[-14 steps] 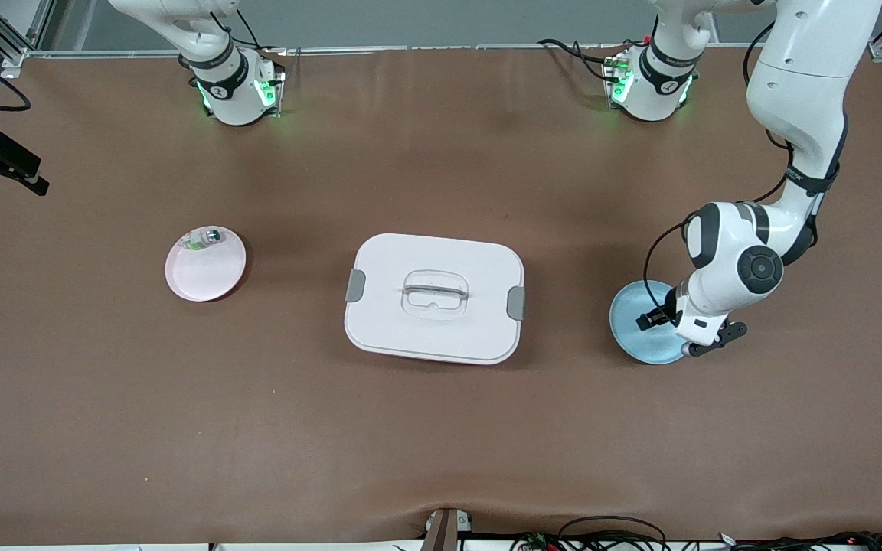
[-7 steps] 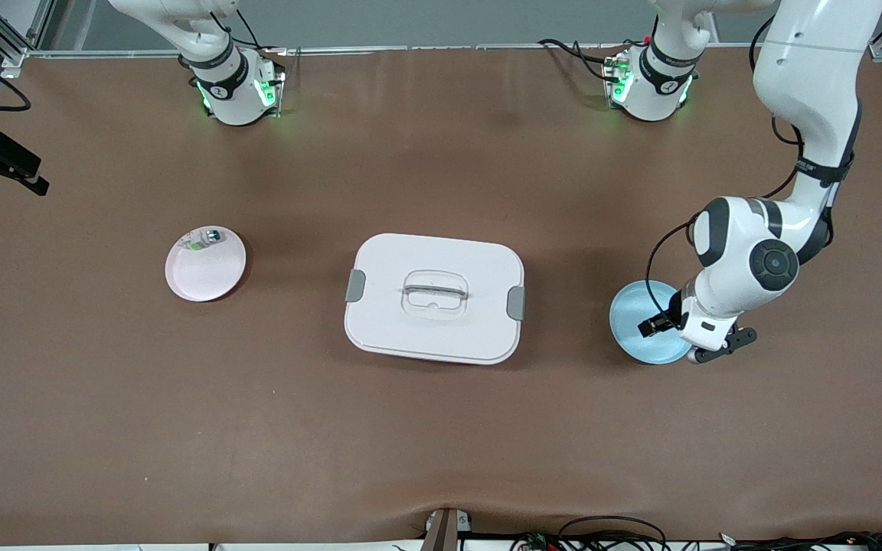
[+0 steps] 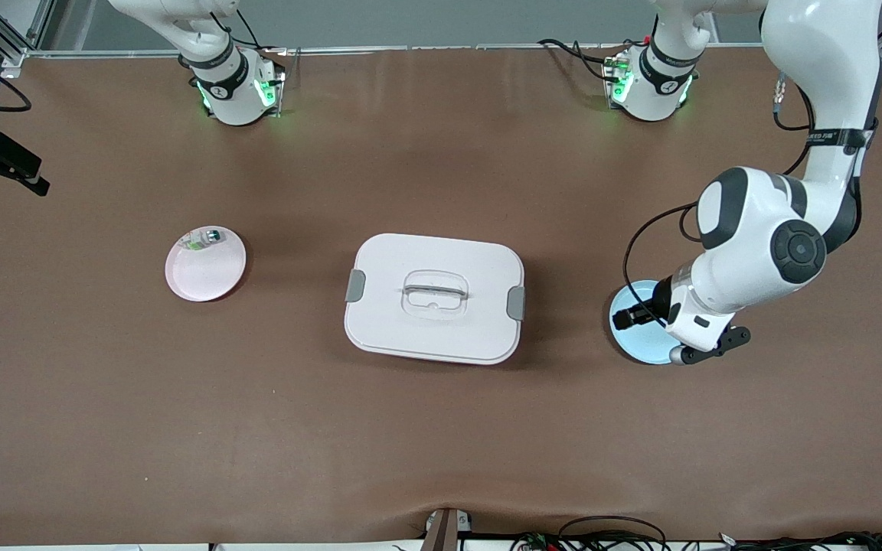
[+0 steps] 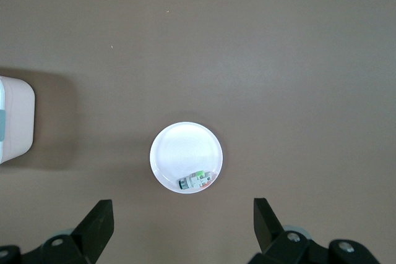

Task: Transfer orange switch to right arm and place
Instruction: 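Carry the switch with the left gripper while the right gripper approaches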

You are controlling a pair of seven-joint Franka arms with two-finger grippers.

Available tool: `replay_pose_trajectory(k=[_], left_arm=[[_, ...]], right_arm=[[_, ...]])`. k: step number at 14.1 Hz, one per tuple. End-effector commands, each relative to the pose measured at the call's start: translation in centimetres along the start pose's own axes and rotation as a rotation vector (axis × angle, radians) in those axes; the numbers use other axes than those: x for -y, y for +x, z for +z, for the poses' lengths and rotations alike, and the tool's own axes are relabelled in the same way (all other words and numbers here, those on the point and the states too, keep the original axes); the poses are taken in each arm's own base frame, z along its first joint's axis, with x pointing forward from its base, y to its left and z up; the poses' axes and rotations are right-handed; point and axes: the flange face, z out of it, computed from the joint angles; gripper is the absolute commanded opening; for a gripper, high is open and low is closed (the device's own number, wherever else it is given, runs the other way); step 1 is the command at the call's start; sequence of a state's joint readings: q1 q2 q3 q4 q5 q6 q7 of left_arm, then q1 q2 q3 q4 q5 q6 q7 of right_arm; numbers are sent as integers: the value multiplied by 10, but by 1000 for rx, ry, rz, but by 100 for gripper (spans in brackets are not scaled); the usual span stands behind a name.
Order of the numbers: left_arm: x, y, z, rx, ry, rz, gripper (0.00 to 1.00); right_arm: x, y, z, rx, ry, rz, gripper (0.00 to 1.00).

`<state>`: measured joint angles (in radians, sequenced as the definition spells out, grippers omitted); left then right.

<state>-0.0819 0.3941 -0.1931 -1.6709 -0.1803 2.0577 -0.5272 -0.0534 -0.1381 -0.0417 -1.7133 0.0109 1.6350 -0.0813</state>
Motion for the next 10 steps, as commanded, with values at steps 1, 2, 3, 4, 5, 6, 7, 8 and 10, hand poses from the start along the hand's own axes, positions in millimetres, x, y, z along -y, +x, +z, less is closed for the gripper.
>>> replay_pose_trajectory(k=[1, 2, 3, 4, 5, 6, 7, 8, 10], left_arm=[[-32, -12, -32, 61, -68, -69, 0], [-46, -21, -37, 81, -88, -92, 0], [-61, -32, -40, 99, -103, -124, 0], [-76, -43, -44, 117, -123, -167, 0], [-97, -58, -51, 137, -151, -210, 0], [-113, -71, -56, 153, -164, -254, 0], [-132, -87, -56, 175, -171, -288, 0], [-147, -98, -60, 186, -180, -318, 0], [-179, -121, -53, 224, -188, -357, 0]], right_arm=[[5, 4, -2, 6, 7, -12, 100], [10, 6, 1, 12, 8, -22, 100], [15, 6, 4, 18, 9, -10, 100], [25, 6, 6, 25, 9, 25, 100], [37, 4, 8, 45, 10, 43, 100], [48, 2, 9, 61, 10, 31, 100], [58, -1, 11, 86, 11, 13, 100], [74, -5, 13, 116, 10, -16, 100], [112, -13, 16, 152, 5, -61, 100]])
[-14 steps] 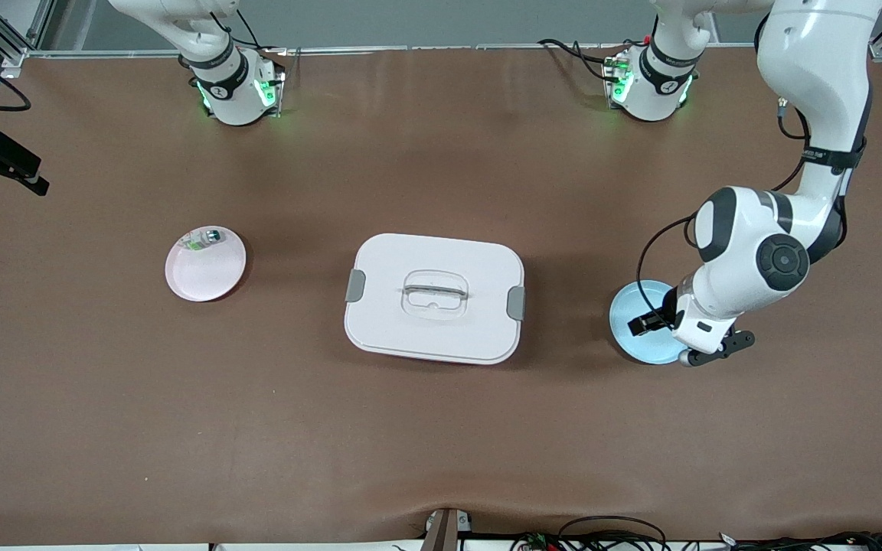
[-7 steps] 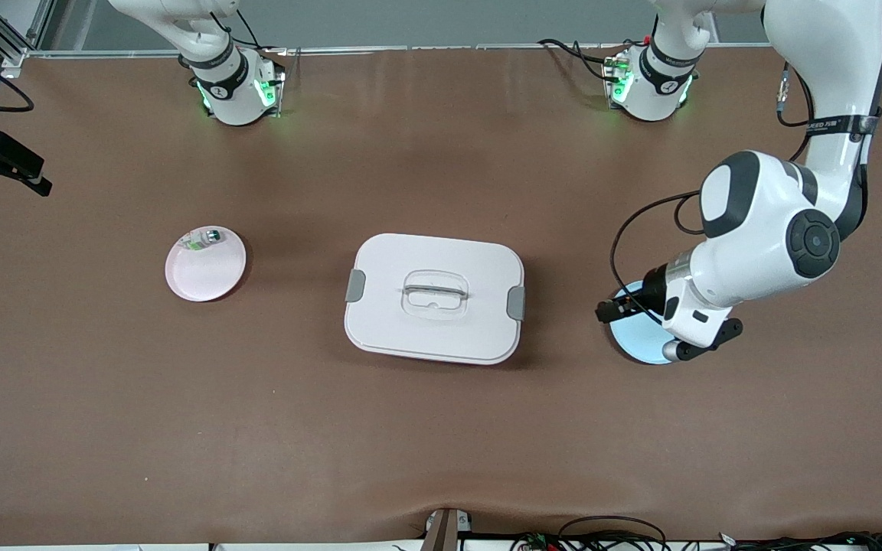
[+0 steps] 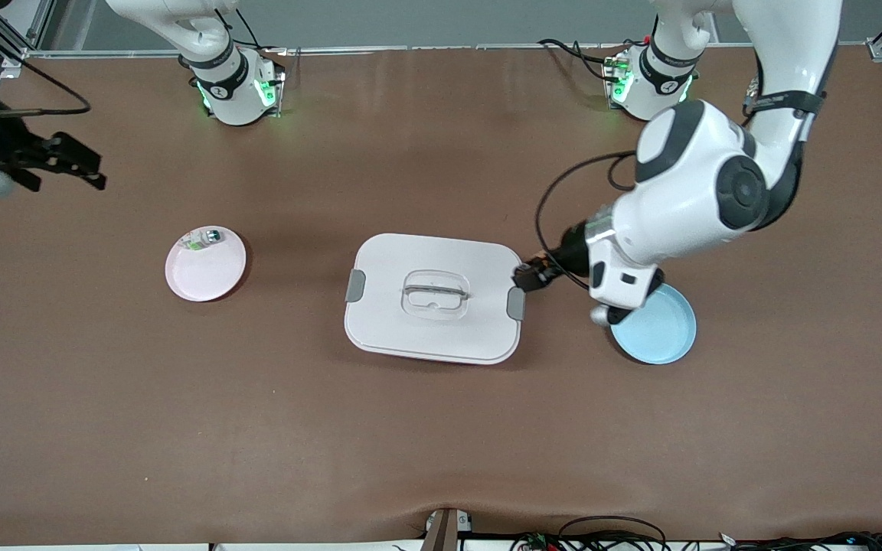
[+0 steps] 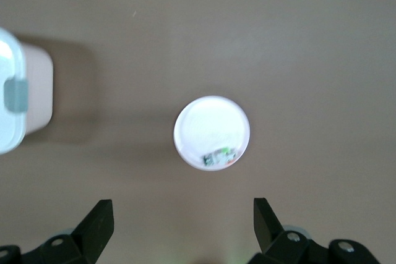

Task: Transfer orange switch to right arm and place
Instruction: 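Carry the switch with the left gripper while the right gripper approaches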

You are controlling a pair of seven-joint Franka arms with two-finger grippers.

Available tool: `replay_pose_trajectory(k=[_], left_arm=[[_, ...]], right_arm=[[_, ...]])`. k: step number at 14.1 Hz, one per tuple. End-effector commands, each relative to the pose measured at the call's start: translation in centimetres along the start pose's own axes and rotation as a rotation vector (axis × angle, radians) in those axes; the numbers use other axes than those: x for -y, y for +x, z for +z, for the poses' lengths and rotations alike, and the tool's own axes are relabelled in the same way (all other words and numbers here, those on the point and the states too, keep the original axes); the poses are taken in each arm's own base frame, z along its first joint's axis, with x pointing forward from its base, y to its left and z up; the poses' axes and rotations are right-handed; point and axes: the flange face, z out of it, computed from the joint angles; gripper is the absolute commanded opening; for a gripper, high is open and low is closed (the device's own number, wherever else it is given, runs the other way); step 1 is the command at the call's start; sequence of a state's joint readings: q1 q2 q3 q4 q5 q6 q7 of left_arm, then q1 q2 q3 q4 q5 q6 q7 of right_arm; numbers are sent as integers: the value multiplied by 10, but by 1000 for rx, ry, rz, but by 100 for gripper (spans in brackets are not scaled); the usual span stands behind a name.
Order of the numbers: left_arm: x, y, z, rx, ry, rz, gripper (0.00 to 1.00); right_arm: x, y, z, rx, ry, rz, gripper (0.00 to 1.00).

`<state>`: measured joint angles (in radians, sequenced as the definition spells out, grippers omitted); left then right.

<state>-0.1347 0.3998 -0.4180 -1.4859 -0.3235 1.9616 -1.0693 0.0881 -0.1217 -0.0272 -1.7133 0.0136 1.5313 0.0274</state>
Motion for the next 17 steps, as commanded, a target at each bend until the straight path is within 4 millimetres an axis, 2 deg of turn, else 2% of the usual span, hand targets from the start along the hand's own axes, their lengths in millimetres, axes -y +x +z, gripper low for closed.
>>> replay_pose_trajectory(k=[1, 2, 4, 5, 7, 10, 14, 17], left_arm=[[-29, -32, 16, 91, -27, -97, 0], [-36, -45, 26, 118, -42, -124, 0], [-49, -68, 38, 139, -85, -167, 0], [-56, -81, 44, 143, -107, -200, 0], [-68, -105, 53, 150, -141, -262, 0], [-83, -134, 61, 197, -173, -351, 0], [-93, -166, 79, 216, -208, -466, 0], [-96, -180, 90, 227, -209, -520, 0]], right_arm=[[49, -6, 2, 40, -3, 25, 100], [68, -6, 5, 43, 3, 59, 100], [111, -8, 16, 61, 3, 15, 100], [123, -8, 25, 70, 61, 17, 100], [137, -6, 36, 99, 218, 182, 100], [165, -13, 51, 73, 266, 224, 100], [169, -23, 63, 12, 498, 321, 100], [167, -29, 60, -41, 596, 365, 100]])
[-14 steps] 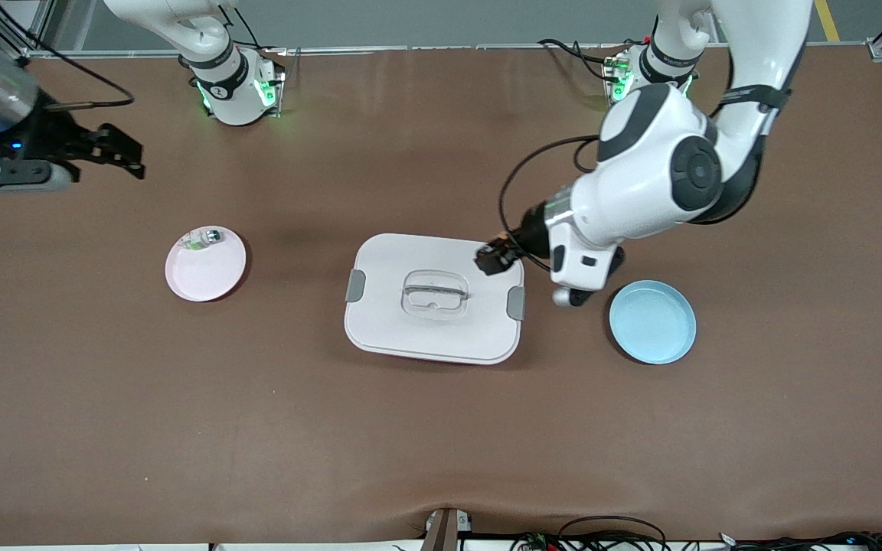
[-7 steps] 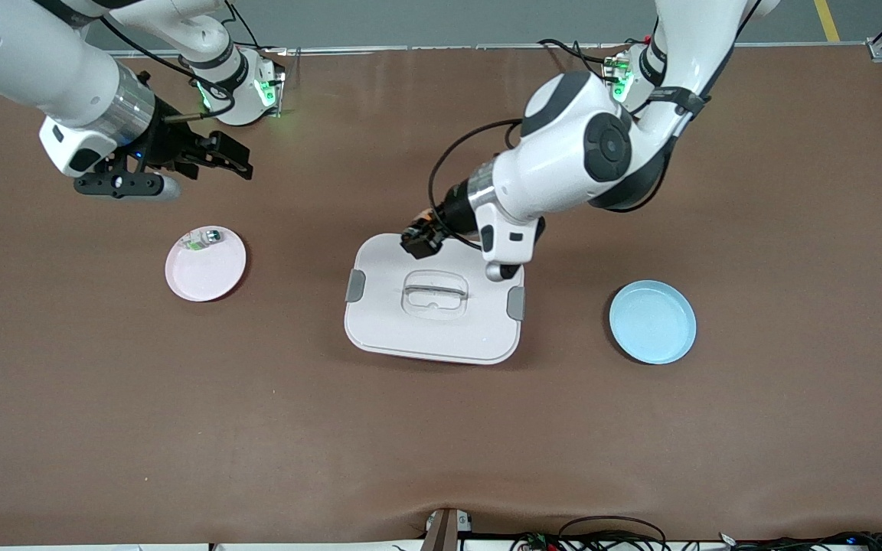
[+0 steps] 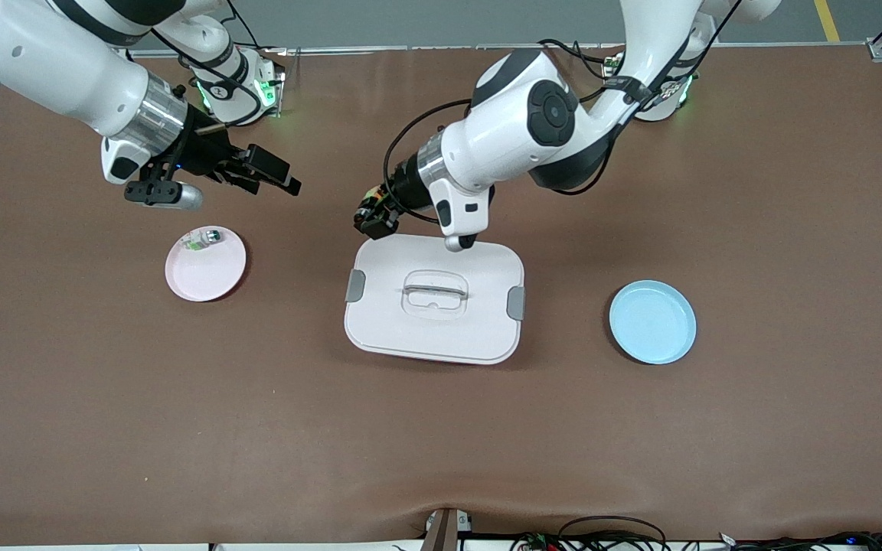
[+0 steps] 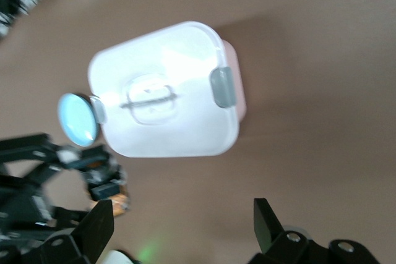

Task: Transfer orange switch to right arm and place
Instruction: 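Carry the switch with the left gripper while the right gripper approaches, then close the right gripper on the switch held by the left gripper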

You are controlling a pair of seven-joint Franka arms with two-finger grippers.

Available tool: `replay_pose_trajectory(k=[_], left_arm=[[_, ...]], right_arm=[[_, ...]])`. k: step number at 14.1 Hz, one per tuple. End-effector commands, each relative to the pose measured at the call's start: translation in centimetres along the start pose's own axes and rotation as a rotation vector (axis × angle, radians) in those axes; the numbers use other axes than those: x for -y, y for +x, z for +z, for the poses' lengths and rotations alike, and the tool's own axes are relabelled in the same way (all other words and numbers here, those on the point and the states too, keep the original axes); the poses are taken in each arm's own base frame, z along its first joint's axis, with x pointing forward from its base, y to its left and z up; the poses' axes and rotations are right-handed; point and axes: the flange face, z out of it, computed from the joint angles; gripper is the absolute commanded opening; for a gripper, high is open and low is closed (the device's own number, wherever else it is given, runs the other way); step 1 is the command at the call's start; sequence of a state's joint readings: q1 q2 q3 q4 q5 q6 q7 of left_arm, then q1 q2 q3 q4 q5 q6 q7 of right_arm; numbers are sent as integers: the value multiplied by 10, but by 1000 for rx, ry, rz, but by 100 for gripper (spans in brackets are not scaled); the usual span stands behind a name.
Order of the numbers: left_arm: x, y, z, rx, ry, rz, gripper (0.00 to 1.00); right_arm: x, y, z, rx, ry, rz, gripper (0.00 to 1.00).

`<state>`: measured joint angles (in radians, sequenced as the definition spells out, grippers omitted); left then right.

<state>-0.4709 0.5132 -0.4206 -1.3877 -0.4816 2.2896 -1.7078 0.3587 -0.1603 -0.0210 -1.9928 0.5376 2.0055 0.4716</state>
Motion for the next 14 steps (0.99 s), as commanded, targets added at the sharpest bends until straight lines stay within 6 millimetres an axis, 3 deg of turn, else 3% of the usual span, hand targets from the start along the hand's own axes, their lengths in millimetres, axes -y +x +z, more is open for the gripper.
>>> replay_pose_trajectory(k=[1, 3, 7, 14], left_arm=[[-6, -8, 2, 28, -38, -104, 0], [-5, -13, 6, 36, -49, -125, 0], [-1, -22, 12, 45, -55, -155, 0], [0, -24, 13, 47, -53, -160, 0]], right_arm=[[-5, -19, -11, -15, 80, 32, 100], [-5, -20, -9, -45, 146, 52, 100], [7, -41, 22, -139, 208, -24, 100], [4, -32, 51, -110, 168, -89, 100]])
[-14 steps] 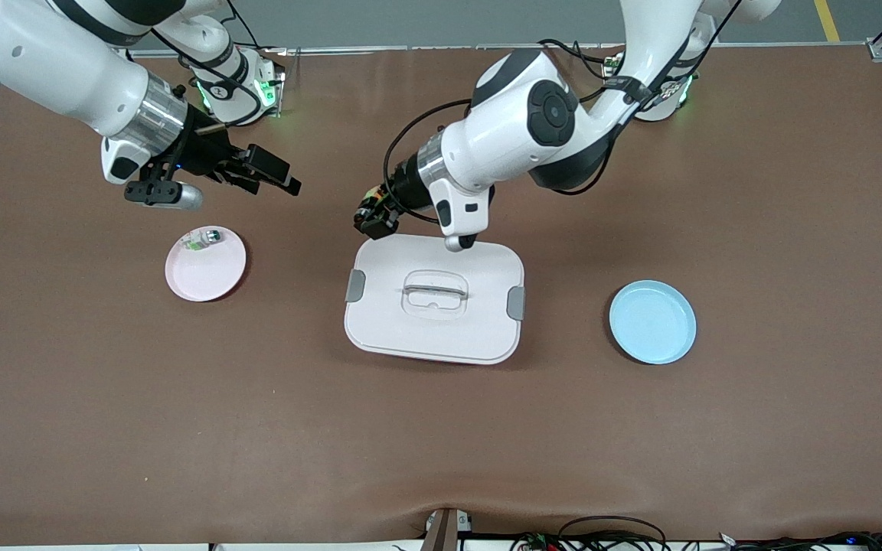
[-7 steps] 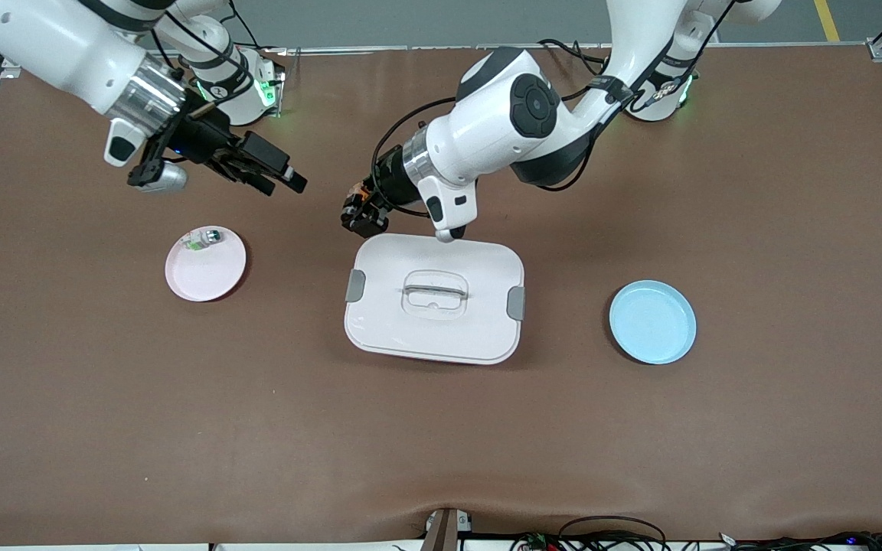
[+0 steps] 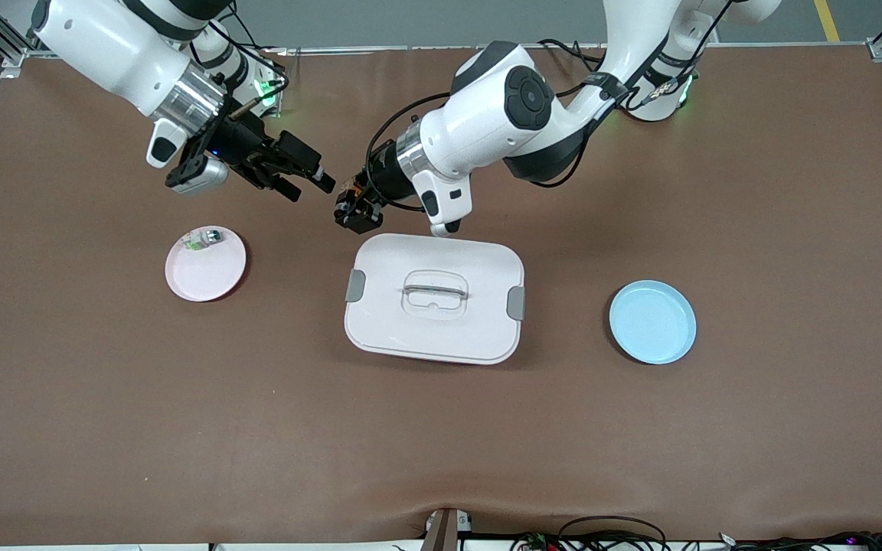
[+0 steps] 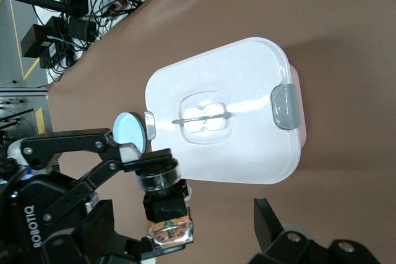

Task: Transfer orange switch to right arm and place
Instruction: 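Close the right gripper on the switch held by the left gripper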

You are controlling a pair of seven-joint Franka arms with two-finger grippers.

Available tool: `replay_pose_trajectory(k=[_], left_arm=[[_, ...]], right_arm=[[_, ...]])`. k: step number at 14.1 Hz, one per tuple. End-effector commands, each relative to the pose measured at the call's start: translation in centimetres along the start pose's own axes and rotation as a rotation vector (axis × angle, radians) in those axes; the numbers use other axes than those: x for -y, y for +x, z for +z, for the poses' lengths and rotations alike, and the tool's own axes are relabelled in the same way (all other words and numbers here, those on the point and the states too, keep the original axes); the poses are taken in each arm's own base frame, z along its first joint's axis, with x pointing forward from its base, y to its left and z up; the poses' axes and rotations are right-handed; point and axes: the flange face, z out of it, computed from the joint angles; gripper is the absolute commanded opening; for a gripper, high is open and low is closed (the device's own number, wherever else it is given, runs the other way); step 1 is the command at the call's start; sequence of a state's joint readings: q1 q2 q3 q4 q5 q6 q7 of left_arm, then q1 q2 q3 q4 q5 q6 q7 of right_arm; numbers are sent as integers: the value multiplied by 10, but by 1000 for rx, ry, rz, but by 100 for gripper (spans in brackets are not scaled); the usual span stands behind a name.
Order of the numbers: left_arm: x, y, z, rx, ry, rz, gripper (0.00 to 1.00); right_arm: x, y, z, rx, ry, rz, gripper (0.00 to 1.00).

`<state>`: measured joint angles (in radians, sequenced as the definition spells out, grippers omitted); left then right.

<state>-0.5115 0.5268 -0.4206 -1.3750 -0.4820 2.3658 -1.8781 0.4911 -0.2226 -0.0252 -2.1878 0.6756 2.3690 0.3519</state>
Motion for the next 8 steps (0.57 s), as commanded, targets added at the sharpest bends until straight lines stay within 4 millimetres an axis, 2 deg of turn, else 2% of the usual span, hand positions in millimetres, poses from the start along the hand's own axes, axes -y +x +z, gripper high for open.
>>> replay_pose_trajectory(k=[1, 3, 8], left_arm=[[-1, -5, 3, 21, -3, -12, 0], [-1, -5, 3, 21, -2, -14, 0], [1, -10, 2, 24, -3, -12, 0]], right_arm=[[-5, 2, 12, 25, 5, 2, 100], [-7, 4, 22, 37, -3, 16, 100], [7, -5, 46, 87, 16, 30, 100]])
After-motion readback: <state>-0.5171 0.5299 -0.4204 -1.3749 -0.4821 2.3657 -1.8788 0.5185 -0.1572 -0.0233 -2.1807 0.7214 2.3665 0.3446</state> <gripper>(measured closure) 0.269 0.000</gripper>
